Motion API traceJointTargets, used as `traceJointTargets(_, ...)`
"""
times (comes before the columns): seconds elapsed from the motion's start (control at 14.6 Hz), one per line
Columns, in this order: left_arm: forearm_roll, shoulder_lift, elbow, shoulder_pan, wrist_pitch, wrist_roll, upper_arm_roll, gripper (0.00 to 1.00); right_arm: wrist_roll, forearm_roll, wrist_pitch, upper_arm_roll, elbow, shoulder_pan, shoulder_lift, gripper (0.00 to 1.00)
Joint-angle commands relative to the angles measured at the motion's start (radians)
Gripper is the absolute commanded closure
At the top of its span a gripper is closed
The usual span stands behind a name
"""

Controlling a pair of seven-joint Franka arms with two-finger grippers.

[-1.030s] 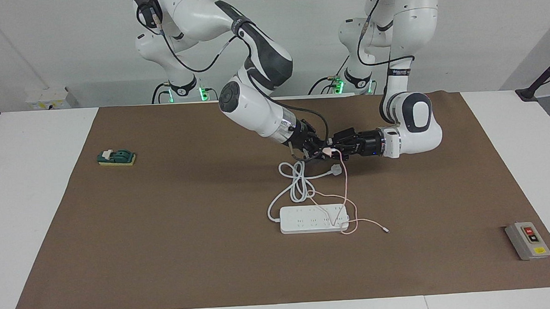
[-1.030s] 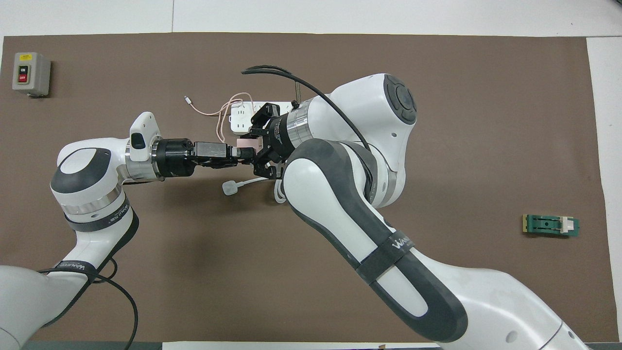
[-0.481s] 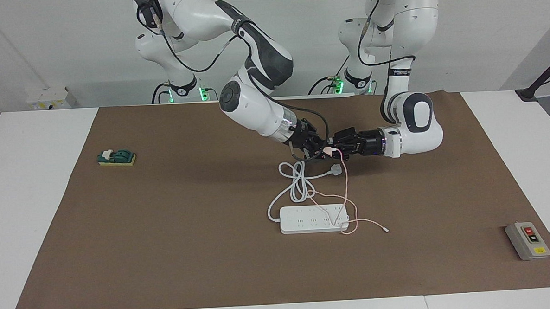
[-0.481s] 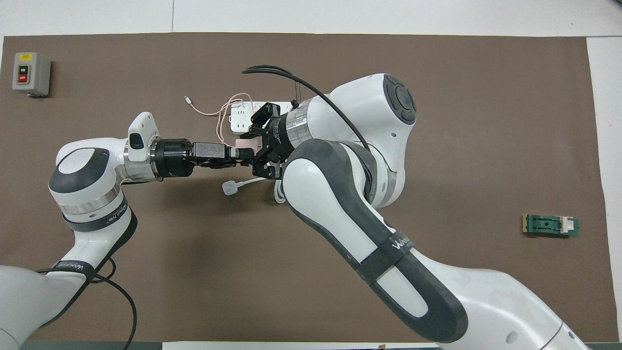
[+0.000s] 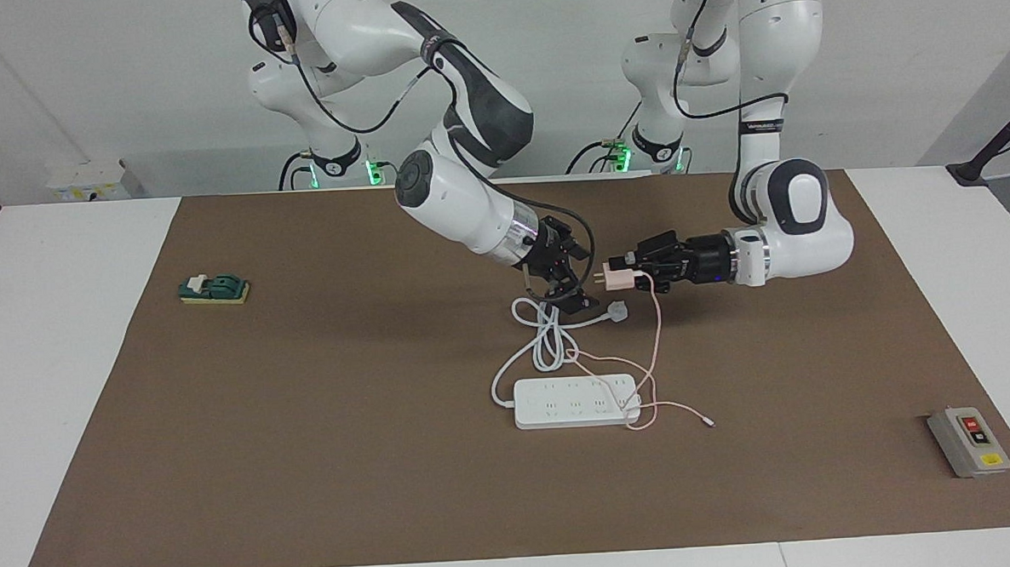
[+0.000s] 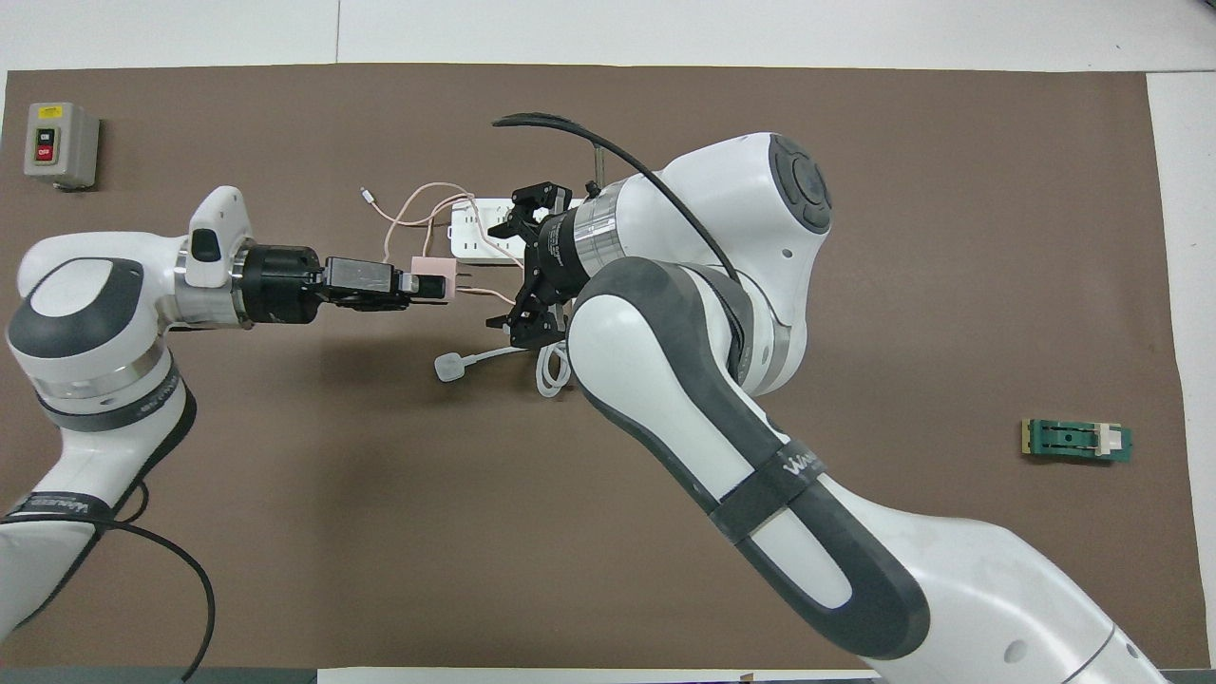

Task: Plug charger into power strip

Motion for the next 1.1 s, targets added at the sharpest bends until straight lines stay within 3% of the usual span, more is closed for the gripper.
traceJointTargets(0.0,0.203,0.003,0.135,0.043,0.03,-0.06,0.001,1.0,0.012,0.016,-0.084,0.004,0.057,-0.081,0.001,0.0)
traceJointTargets(0.21,0.505,0.042,0.27,0.034,0.162,-0.045,-0.001,1.0,-0.002,-0.025,-0.177,0.002,0.059,-0.193,-0.032,0.0)
traceJointTargets(0.34,0.658,0.078,0.304,0.021,0.294,-0.027,-0.003,1.0,-0.028,-0.085,-0.198,0.002,0.059,-0.217,-0.061,0.0)
traceJointTargets(0.55,0.901,0.153,0.448,0.02,0.401,0.2,-0.001,1.0,-0.103,-0.131,-0.285,0.001,0.057,-0.277,-0.101,0.0)
traceJointTargets(0.82,1.172,0.264,0.652,0.035,0.506,0.371,0.004,1.0,-0.424,-0.272,-0.443,0.001,0.057,-0.363,-0.149,0.0)
traceJointTargets(0.96,1.33,0.278,0.65,0.002,0.66,0.391,-0.006,1.0,-0.637,-0.355,-0.522,0.001,0.056,-0.389,-0.172,0.0)
traceJointTargets(1.03,1.352,0.278,0.648,-0.038,0.667,0.392,-0.006,1.0,-0.749,-0.399,-0.557,0.001,0.055,-0.395,-0.18,0.0)
